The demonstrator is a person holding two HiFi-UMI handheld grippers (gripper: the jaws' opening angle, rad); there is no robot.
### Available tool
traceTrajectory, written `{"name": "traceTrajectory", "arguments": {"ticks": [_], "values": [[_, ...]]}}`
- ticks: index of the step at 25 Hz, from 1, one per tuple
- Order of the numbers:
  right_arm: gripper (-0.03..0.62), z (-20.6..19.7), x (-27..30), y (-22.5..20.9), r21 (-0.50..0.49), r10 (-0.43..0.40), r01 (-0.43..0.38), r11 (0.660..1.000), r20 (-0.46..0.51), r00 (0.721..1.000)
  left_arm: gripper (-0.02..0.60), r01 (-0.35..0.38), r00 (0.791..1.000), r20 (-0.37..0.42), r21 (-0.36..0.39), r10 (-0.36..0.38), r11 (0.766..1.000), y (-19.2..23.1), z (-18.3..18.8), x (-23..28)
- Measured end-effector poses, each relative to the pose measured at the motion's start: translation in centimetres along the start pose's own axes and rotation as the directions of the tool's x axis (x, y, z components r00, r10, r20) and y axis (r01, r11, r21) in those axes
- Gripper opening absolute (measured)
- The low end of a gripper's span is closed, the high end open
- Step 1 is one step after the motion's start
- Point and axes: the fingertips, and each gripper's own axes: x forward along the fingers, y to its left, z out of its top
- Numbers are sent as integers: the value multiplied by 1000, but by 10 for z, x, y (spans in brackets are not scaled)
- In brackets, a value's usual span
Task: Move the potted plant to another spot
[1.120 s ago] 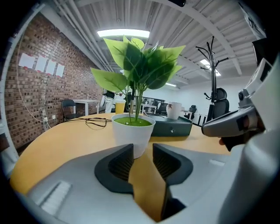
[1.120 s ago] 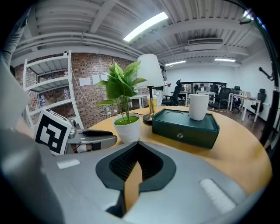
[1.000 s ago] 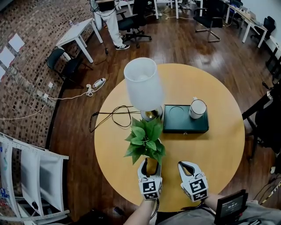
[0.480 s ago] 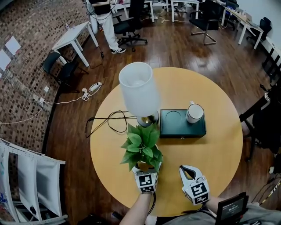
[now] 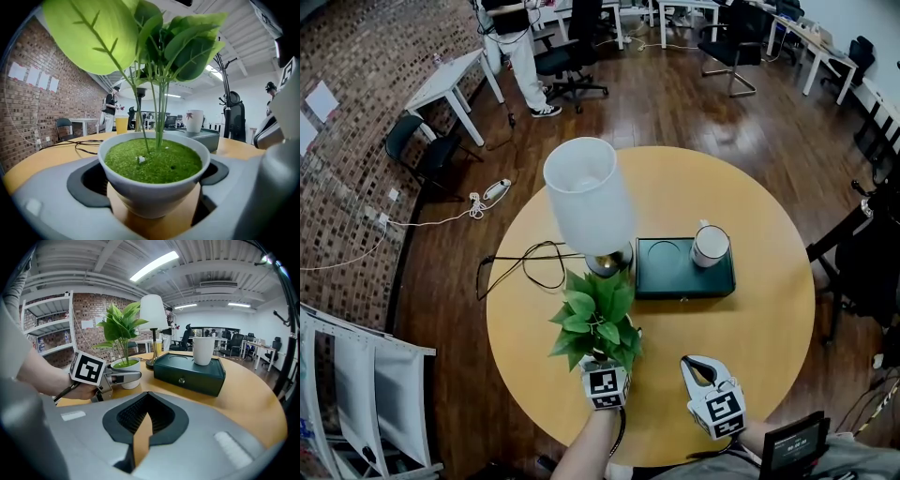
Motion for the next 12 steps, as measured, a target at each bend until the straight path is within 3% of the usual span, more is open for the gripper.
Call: {"name": "traceTrajectory", "arguments": {"ticks": [12], "values": [[5, -1, -2, -2, 0, -9, 9, 1000, -6, 1000, 541, 16, 1000, 4, -12, -16, 1000, 2, -9, -2]]}}
